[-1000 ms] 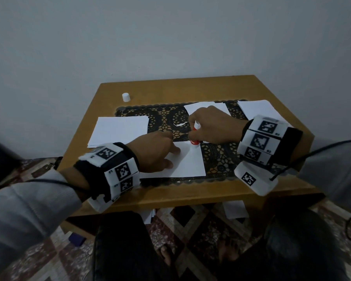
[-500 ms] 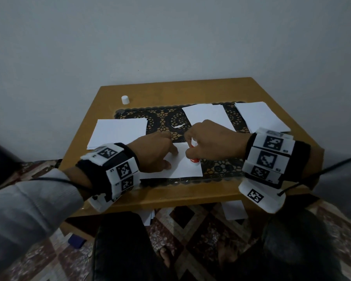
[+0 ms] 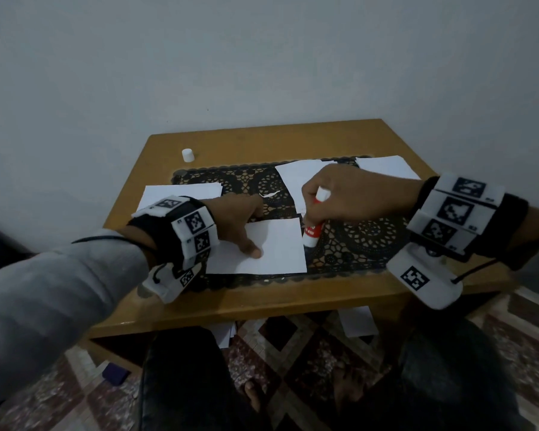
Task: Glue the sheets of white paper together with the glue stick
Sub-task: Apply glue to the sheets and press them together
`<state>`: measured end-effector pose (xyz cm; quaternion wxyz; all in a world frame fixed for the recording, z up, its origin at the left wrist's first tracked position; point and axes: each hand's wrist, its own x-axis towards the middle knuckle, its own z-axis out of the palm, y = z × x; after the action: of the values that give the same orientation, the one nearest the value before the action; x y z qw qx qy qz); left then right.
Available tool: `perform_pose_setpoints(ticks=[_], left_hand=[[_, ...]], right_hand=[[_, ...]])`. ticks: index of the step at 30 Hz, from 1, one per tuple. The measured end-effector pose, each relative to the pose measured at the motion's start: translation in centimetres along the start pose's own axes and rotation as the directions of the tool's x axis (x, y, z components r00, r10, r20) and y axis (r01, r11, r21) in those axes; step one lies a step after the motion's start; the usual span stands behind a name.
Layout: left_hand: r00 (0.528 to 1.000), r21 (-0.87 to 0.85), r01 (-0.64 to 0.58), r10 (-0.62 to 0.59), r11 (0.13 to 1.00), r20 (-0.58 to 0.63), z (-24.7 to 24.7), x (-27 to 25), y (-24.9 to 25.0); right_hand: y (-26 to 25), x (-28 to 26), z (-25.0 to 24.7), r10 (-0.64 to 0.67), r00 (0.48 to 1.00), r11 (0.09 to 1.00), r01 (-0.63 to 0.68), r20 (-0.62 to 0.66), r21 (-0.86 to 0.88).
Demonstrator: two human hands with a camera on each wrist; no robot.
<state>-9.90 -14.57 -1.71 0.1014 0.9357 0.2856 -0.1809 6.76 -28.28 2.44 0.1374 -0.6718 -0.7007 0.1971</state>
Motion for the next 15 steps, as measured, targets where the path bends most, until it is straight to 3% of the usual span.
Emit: perform_pose_setpoints(ticks=[3,7,10,15], left_hand=[[0.999,-0.043,0.028,-0.026,0.999,0.045,-0.4,0.2,0.1],[0.998,-0.092,-0.037,0.041,0.995,0.042,-0.6,0.1,0.2],[0.998,-0.165,-0.064,0.059,0.984,-0.035,-0.6,-0.2,0.2],[0.984,-0.355,-0.049,-0.015,0.934,-0.175,-1.0,-1.4,-0.5]], right_hand=[[0.7,0.0,-0.8,0.034,0.999,0.999,-0.035,-0.036,-0.001],[0.9,-0.3,-1.0,0.051,0.998,0.998,-0.052,-0.038,-0.021],[0.9,-0.3,-0.7,0.037,0.999,0.998,-0.039,-0.038,-0.048],[0.9,-0.1,-0.6,0.042,0.998,0.998,-0.044,-0.038,-0.049]])
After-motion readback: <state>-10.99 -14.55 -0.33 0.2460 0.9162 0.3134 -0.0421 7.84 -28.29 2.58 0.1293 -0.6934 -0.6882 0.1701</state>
